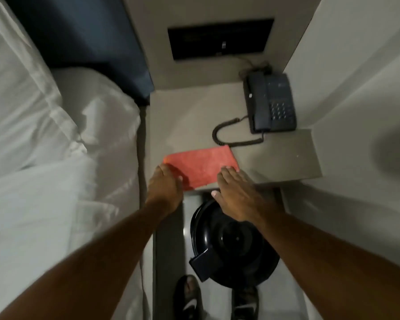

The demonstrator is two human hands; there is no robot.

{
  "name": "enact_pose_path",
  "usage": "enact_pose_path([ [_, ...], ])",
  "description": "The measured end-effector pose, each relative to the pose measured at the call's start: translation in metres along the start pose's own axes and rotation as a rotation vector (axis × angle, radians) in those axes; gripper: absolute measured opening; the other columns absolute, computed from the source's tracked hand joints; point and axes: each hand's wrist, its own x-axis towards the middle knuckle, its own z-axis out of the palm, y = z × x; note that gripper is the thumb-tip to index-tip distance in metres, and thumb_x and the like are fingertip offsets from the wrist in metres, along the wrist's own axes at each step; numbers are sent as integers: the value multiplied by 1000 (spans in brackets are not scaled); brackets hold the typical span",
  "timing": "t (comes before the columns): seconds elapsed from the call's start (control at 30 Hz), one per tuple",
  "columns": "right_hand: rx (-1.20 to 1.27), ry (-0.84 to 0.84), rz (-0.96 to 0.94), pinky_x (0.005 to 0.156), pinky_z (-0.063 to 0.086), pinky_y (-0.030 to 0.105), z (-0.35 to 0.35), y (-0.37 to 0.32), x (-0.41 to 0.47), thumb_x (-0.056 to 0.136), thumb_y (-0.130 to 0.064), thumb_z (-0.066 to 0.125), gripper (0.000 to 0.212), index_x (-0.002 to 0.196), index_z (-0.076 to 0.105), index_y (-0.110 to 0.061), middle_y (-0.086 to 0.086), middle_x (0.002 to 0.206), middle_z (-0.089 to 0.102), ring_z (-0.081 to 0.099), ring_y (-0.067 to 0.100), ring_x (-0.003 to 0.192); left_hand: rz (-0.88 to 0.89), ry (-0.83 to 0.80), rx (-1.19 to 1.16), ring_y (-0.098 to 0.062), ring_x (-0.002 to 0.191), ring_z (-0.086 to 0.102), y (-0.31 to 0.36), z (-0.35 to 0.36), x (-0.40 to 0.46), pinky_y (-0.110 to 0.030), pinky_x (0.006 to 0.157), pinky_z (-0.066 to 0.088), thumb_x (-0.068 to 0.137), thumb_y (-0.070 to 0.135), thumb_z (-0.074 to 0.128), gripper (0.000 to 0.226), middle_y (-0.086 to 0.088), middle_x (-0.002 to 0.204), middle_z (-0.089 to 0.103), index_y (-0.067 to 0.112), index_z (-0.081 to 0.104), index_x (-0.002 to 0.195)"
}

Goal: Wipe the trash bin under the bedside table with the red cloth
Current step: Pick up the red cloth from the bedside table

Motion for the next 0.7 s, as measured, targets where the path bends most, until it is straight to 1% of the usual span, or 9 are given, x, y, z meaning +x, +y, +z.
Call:
enact_pose_path([
  [0.13,5,17,-11,124,15,50,41,5,24,103,-48,32,67,150,29,-1,21,163,22,20,34,150,-349,110,-435,-30,99,63,-5,19,37,-43,89,53,81,48,56,55,-11,112,63,6,52,116],
  [0.2,42,105,-6,122,23,48,44,4,26,102,-46,37,60,140,44,0,20,155,37,33,33,143,-489,26,-693,-26,95,63,8,16,45,-38,84,56,81,37,69,47,-5,112,62,7,55,114],
  [0.27,120,141,14,113,33,44,39,3,29,102,-42,39,49,127,57,-2,16,140,54,48,29,129,-565,-56,-811,-27,92,63,17,13,53,-39,70,59,78,26,74,45,-6,110,62,5,55,113],
  [0.33,283,117,50,94,43,38,26,3,27,104,-42,36,43,110,63,-9,8,115,63,57,25,105,-551,-113,-881,-27,89,65,28,3,47,-40,63,58,79,18,72,36,-7,108,65,6,56,109],
  [0.43,694,93,178,69,39,32,3,5,18,106,-45,31,46,82,57,-16,3,84,59,56,19,78,-398,-76,-899,-24,82,68,52,-12,30,-38,64,59,79,17,70,14,-8,96,70,15,63,91],
  [0.5,1071,102,302,83,46,35,0,5,10,105,-53,26,56,110,62,-11,10,106,64,60,21,97,-170,11,-821,-20,74,69,68,-21,7,-35,63,60,77,14,66,5,-7,86,72,19,66,78],
  [0.57,1607,41,430,110,39,44,8,5,-5,98,-68,19,79,140,47,-7,19,139,57,55,29,125,91,50,-681,-14,63,61,84,-24,-30,-23,54,53,75,10,63,8,-3,75,65,18,65,77],
  [0.63,2181,-35,453,115,34,51,19,4,-34,90,-80,21,95,139,50,-4,24,141,56,53,37,130,319,113,-483,-10,65,55,96,-29,-80,-10,55,42,72,13,65,12,1,79,56,19,61,81],
  [0.7,2496,-44,450,112,37,53,30,4,-73,85,-83,31,96,135,58,-5,25,140,55,51,40,130,530,103,-364,-9,75,53,96,-27,-134,-9,66,39,73,23,64,19,4,87,55,18,60,92],
])
